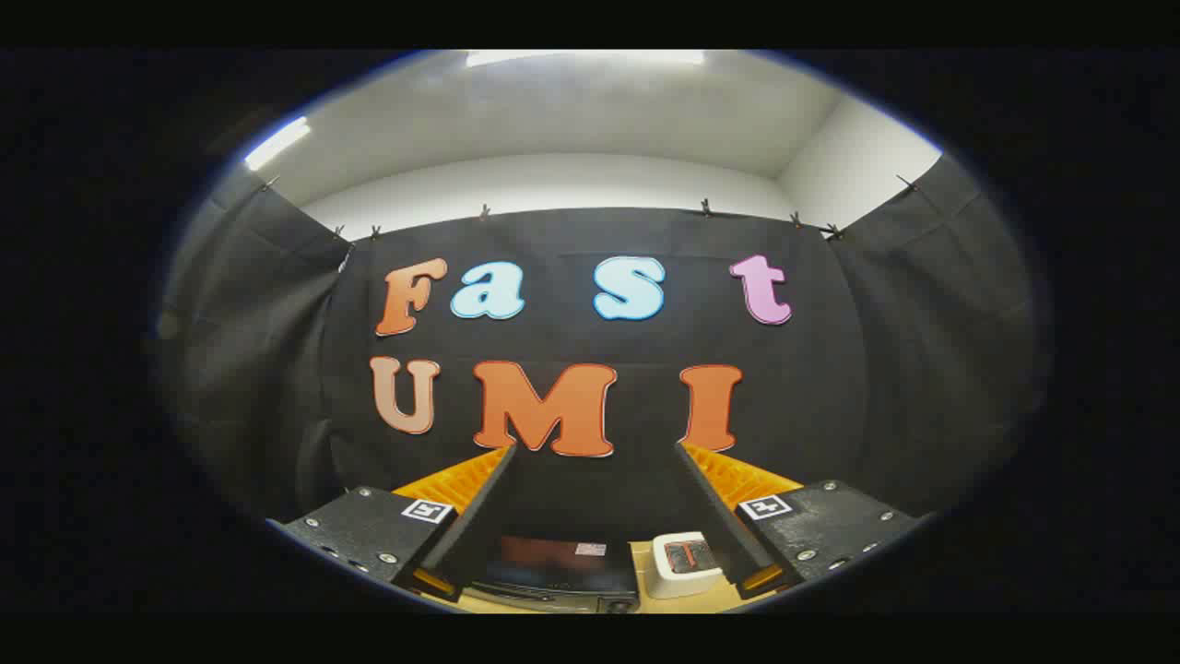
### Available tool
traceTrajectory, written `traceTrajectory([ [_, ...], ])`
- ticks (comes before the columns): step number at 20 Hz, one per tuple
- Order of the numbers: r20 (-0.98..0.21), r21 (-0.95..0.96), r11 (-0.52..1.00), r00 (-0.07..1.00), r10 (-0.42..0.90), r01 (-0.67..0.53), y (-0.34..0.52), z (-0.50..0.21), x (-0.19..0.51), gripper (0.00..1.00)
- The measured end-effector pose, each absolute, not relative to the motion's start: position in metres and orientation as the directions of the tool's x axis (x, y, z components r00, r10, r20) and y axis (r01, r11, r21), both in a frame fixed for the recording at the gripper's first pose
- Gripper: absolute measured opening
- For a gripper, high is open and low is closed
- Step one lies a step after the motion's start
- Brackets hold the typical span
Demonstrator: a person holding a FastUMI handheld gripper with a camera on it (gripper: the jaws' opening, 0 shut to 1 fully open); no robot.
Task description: Open the toaster oven, put the food inside, and close the toaster oven door.
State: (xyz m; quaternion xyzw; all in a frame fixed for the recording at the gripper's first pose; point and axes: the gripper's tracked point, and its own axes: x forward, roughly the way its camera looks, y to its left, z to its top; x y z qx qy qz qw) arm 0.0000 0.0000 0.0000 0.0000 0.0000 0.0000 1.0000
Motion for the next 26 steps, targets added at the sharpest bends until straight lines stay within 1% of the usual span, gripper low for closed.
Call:
traceTrajectory([
  [4, 0.005, -0.006, 1.000, 1.000, 0.012, -0.012, 0.006, 0.002, 0.003, 0.97],
  [14, -0.036, 0.004, 0.999, 0.998, 0.048, -0.047, 0.035, -0.021, 0.014, 0.97],
  [17, -0.081, 0.008, 0.998, 0.994, 0.068, -0.067, 0.052, -0.047, 0.019, 0.97],
  [21, -0.179, 0.059, 0.993, 0.978, 0.107, -0.098, 0.084, -0.098, 0.017, 0.97],
  [24, -0.231, 0.019, 0.990, 0.963, 0.140, -0.139, 0.110, -0.138, 0.016, 0.97],
  [26, -0.282, 0.001, 0.991, 0.951, 0.130, -0.135, 0.118, -0.168, 0.017, 0.97],
])
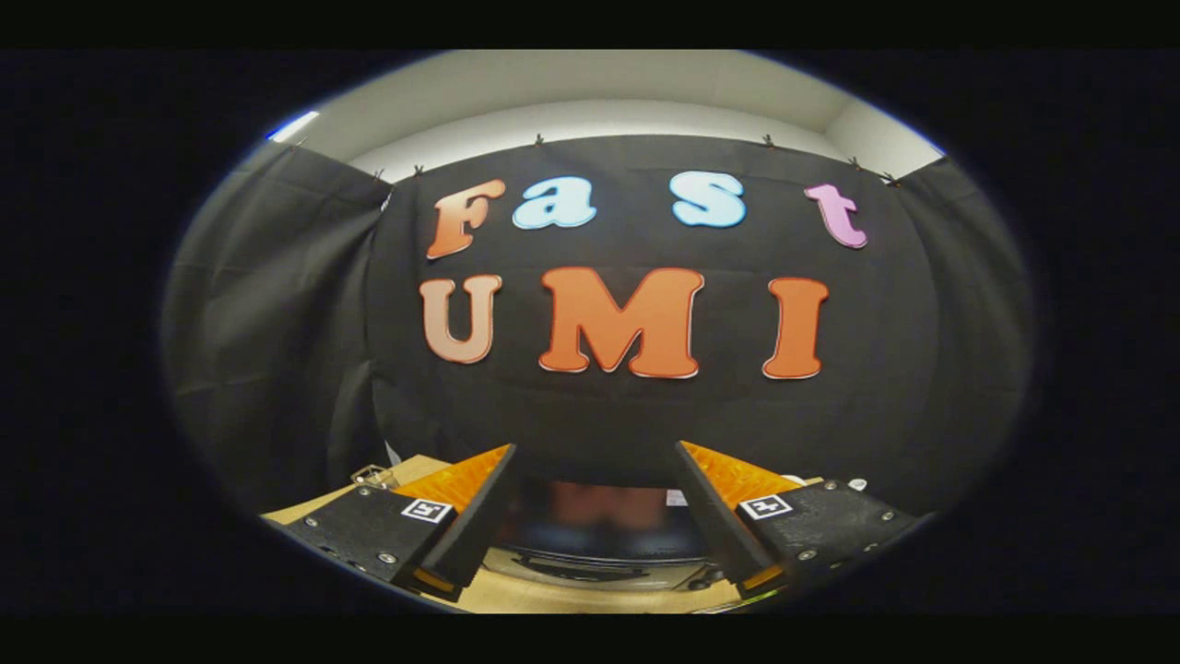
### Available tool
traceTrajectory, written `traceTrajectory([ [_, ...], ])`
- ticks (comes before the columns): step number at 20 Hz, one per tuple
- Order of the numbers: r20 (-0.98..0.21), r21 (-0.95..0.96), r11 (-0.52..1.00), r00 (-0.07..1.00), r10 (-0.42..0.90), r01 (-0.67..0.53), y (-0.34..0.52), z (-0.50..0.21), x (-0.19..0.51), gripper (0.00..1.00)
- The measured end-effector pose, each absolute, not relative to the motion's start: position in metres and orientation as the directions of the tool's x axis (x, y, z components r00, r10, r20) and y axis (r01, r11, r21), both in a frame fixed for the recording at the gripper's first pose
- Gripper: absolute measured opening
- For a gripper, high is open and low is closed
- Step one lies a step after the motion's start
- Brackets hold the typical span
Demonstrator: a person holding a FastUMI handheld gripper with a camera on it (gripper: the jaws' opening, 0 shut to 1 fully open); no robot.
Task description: Open the toaster oven, put the food inside, and close the toaster oven door.
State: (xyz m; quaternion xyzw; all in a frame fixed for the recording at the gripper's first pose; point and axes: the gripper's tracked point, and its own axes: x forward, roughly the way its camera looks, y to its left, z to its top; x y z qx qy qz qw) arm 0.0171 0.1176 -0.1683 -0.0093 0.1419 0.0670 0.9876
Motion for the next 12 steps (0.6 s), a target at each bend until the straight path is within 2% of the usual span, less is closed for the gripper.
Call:
traceTrajectory([
  [5, -0.433, 0.015, 0.997, 0.898, 0.079, -0.081, 0.125, -0.253, 0.013, 0.97],
  [12, -0.519, 0.001, 1.000, 0.854, 0.024, -0.028, 0.118, -0.323, 0.001, 0.98],
])
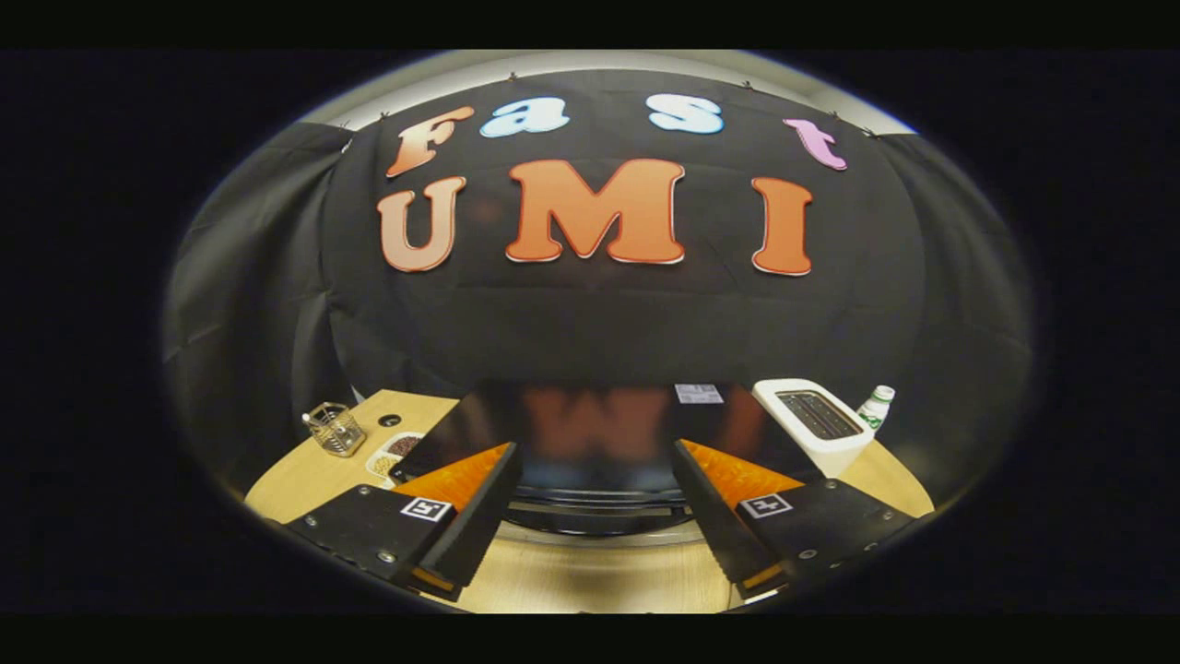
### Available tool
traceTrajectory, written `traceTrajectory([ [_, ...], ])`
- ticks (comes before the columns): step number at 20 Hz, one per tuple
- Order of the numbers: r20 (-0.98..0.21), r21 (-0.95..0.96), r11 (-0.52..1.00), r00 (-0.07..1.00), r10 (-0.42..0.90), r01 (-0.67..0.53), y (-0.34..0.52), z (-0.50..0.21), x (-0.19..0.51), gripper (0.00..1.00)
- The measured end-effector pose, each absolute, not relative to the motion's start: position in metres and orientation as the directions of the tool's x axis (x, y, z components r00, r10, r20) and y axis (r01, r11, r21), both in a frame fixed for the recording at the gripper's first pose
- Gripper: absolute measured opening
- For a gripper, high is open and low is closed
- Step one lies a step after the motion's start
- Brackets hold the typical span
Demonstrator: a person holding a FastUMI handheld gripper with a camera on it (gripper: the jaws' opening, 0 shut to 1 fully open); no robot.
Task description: Open the toaster oven, put the food inside, and close the toaster oven door.
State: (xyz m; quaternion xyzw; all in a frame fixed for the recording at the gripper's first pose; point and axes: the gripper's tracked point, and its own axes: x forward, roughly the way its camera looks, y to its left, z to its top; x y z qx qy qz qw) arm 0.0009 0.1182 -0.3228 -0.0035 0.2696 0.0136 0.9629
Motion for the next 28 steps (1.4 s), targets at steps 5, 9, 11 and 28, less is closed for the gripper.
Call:
traceTrajectory([
  [5, -0.546, 0.009, 1.000, 0.838, 0.002, 0.003, 0.114, -0.342, -0.006, 0.98],
  [9, -0.542, 0.005, 1.000, 0.840, 0.003, 0.000, 0.115, -0.346, -0.009, 0.98],
  [11, -0.523, 0.015, 1.000, 0.852, 0.008, 0.000, 0.116, -0.344, -0.009, 0.98],
  [28, -0.720, 0.190, 0.970, 0.651, 0.242, -0.150, 0.131, -0.385, -0.136, 0.94],
])
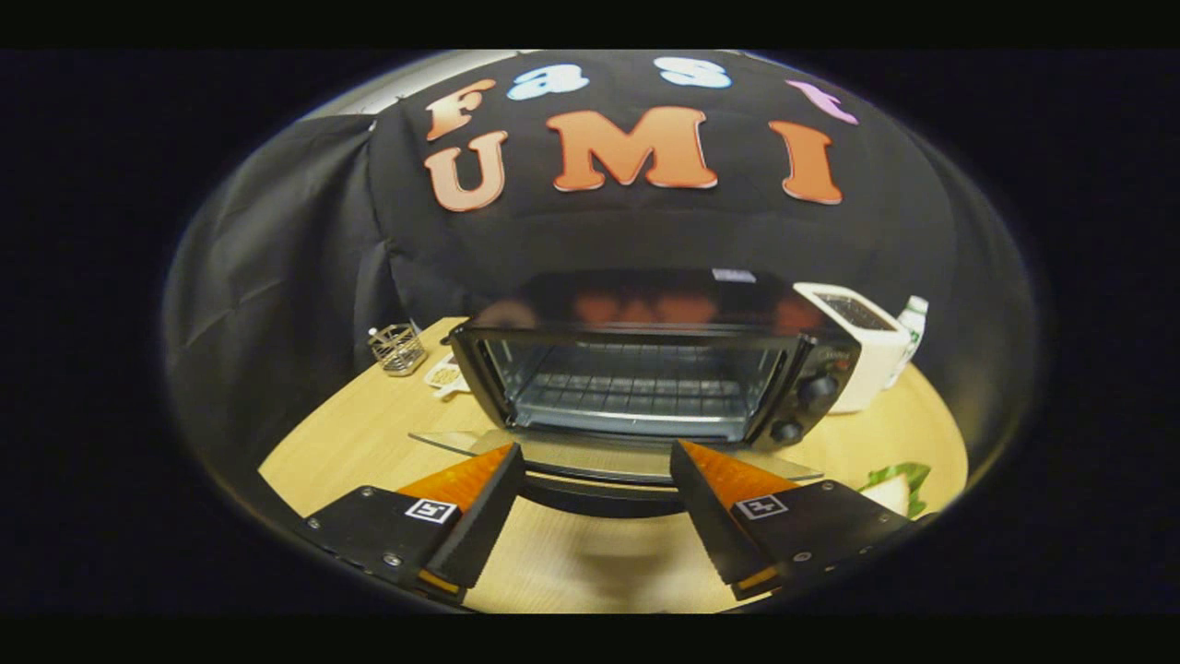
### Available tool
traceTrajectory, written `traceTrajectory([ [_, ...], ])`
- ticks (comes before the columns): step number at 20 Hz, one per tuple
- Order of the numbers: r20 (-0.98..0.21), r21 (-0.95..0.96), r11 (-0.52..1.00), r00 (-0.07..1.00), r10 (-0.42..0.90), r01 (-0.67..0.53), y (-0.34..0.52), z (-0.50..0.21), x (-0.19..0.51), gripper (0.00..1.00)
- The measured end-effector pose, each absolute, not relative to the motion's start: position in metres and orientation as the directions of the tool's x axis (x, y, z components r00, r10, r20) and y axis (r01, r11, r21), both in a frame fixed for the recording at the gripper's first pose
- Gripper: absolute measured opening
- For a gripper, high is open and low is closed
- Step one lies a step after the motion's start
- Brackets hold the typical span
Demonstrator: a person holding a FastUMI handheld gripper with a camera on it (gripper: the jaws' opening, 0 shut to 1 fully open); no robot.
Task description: Open the toaster oven, put the food inside, and close the toaster oven door.
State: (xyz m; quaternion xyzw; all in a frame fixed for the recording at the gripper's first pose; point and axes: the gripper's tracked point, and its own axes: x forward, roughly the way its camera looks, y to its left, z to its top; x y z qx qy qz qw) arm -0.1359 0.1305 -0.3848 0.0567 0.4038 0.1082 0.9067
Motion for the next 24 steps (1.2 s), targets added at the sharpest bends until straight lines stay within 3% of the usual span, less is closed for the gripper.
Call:
traceTrajectory([
  [16, -0.866, 0.145, 0.979, 0.460, 0.197, -0.146, 0.126, -0.475, -0.175, 0.91],
  [24, -0.853, 0.132, 0.977, 0.483, 0.197, -0.165, 0.125, -0.470, -0.162, 0.90],
])
